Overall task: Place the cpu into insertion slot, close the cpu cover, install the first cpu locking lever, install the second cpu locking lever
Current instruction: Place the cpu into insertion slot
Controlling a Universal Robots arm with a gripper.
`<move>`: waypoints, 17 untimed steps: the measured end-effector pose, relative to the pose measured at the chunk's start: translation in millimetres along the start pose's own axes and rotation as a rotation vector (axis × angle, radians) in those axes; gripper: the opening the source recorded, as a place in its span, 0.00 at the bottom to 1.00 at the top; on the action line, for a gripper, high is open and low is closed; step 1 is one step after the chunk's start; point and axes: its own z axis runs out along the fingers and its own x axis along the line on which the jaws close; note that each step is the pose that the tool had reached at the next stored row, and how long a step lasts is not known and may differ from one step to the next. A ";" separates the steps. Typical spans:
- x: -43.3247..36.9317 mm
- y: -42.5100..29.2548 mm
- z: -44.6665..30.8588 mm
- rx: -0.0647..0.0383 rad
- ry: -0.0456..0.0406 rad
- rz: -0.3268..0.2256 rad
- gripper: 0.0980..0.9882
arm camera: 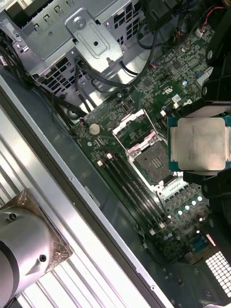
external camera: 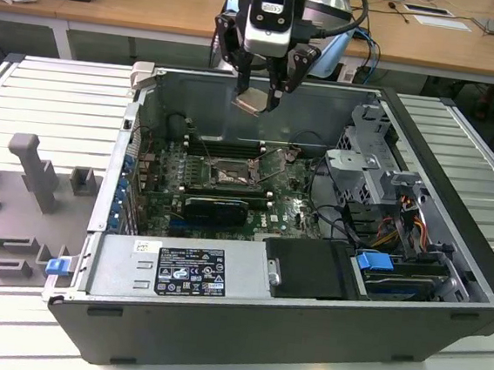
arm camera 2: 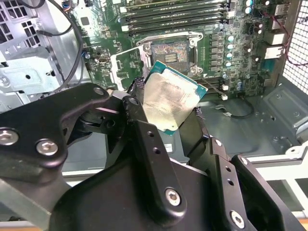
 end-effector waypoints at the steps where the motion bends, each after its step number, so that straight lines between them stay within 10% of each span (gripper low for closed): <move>1: 0.0 0.0 0.0 0.000 -0.0005 0.004 0.49; 17: -0.3 -1.2 13.7 -0.003 -0.0238 0.284 0.49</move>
